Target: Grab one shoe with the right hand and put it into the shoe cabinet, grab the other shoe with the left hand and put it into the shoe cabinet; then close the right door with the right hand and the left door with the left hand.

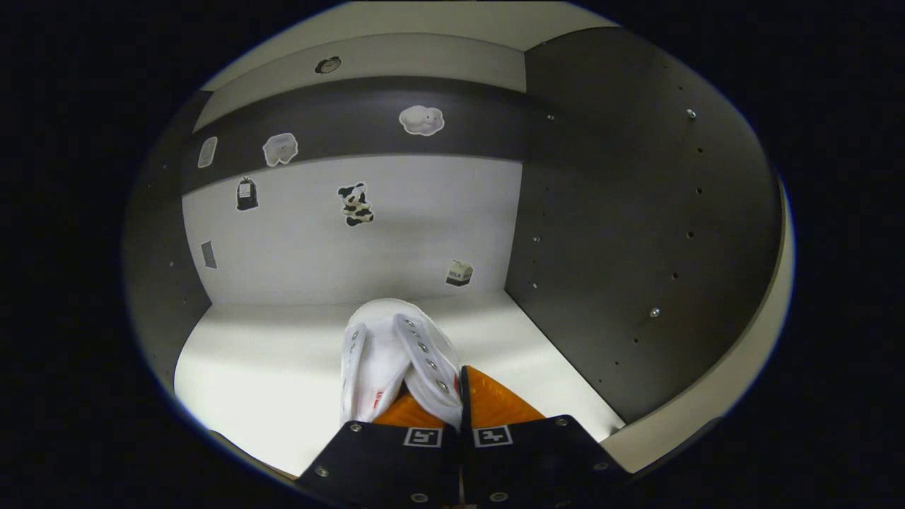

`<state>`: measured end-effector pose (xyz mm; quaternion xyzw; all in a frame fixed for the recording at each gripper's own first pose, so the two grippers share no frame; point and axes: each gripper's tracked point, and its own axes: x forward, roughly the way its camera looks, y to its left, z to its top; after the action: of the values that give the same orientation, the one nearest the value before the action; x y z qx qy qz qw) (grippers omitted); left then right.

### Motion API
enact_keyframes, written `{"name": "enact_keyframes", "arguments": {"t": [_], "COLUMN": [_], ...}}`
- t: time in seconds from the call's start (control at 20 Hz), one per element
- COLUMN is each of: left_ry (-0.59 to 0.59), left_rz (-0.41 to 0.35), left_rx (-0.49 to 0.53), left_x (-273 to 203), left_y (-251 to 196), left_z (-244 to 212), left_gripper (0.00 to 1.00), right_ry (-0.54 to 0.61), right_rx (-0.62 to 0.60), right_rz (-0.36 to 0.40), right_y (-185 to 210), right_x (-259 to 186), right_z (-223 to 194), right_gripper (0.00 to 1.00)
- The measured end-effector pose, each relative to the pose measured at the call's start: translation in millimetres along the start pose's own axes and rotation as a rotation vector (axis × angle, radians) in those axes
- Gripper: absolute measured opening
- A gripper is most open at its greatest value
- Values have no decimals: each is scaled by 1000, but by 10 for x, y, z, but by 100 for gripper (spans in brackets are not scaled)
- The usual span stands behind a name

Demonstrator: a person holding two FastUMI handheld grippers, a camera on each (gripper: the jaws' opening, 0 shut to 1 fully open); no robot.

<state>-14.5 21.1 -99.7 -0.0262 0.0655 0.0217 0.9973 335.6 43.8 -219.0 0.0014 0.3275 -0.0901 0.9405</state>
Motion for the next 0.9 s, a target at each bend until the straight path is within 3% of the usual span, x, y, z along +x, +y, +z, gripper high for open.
{"name": "enact_keyframes", "arguments": {"t": [0.3,0.6,0.9], "left_ry": [-8,-9,1], "left_rz": [-15,-47,-59], "left_rx": [6,-16,-51], "left_x": [22,56,107], "left_y": [-50,-144,-222], "left_z": [4,-2,-18], "left_gripper": [96,96,96], "right_ry": [35,-58,-299], "right_rx": [26,6,14], "right_rz": [34,154,269], "right_y": [2,-59,-240], "right_x": [-96,-722,-1733], "right_z": [-40,150,410], "right_gripper": [14,51,81]}}
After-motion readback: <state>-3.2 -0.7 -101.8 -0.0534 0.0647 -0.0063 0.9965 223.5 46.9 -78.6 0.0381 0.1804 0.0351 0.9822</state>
